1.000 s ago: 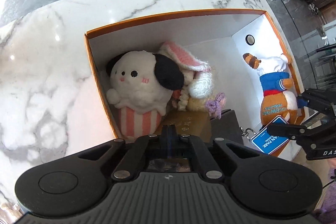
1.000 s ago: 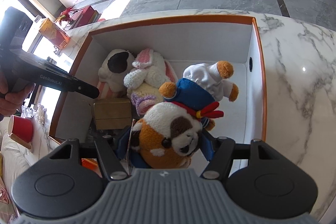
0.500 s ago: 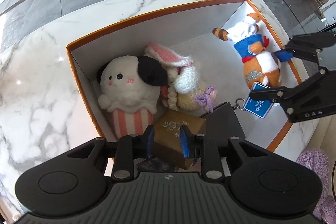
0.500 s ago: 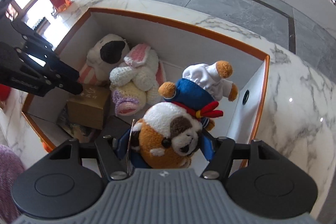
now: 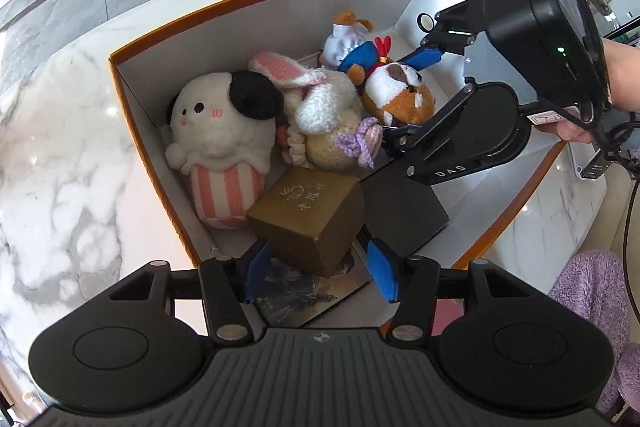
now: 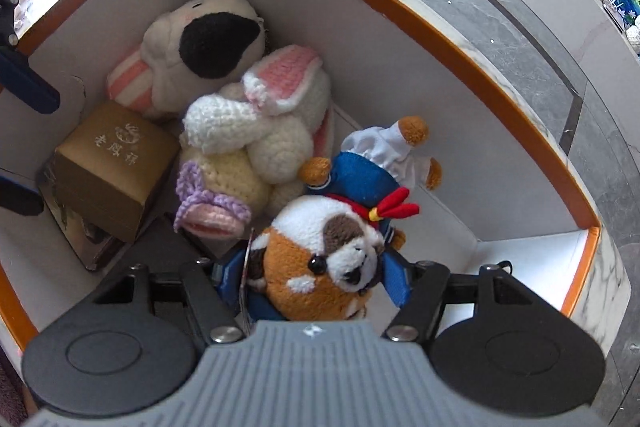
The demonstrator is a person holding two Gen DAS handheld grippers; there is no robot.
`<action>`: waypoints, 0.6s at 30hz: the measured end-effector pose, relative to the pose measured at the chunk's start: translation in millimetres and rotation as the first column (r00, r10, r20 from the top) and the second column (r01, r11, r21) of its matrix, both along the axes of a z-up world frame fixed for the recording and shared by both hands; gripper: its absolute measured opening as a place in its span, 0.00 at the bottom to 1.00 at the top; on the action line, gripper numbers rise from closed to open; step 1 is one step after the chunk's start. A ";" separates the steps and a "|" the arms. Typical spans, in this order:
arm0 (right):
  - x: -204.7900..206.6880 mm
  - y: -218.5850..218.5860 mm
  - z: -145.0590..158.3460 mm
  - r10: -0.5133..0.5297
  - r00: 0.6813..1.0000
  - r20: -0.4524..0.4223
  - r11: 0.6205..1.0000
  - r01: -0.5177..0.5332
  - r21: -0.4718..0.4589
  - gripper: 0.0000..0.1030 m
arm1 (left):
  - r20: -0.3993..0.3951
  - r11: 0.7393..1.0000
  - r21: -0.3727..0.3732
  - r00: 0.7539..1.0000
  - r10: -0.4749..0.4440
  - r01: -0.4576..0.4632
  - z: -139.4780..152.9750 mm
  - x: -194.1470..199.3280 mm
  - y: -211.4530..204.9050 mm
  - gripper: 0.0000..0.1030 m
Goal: Organize objects
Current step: 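Lower the tan box into the orange box with left tool while right tool lowers and releases the plush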
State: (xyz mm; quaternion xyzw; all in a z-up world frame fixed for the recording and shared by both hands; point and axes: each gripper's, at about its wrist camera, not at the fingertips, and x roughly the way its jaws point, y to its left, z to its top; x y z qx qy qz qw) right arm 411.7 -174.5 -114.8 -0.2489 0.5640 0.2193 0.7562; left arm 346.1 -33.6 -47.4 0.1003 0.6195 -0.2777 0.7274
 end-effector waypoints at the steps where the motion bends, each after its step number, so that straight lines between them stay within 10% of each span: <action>1: 0.4 1.1 -1.0 0.001 1.000 0.007 1.000 -0.001 -0.001 0.71 | 0.002 1.000 0.002 1.000 -0.002 0.002 -0.8 -1.0 -0.3 0.64; 7: -6.0 -7.9 8.6 -0.011 0.999 0.050 1.000 0.011 0.012 0.76 | 0.010 1.000 0.013 1.000 -0.026 0.026 -5.3 -3.6 -2.8 0.65; 11: -18.2 -16.1 37.5 -0.030 0.992 0.125 0.997 0.021 0.070 0.75 | 0.002 0.999 -0.011 1.000 -0.031 0.031 -8.9 -1.7 -3.2 0.48; 18: -36.2 -15.2 60.3 -0.082 0.994 -0.070 0.916 0.104 0.389 0.44 | 0.001 1.000 0.004 1.000 -0.020 0.020 -10.2 5.8 1.0 0.34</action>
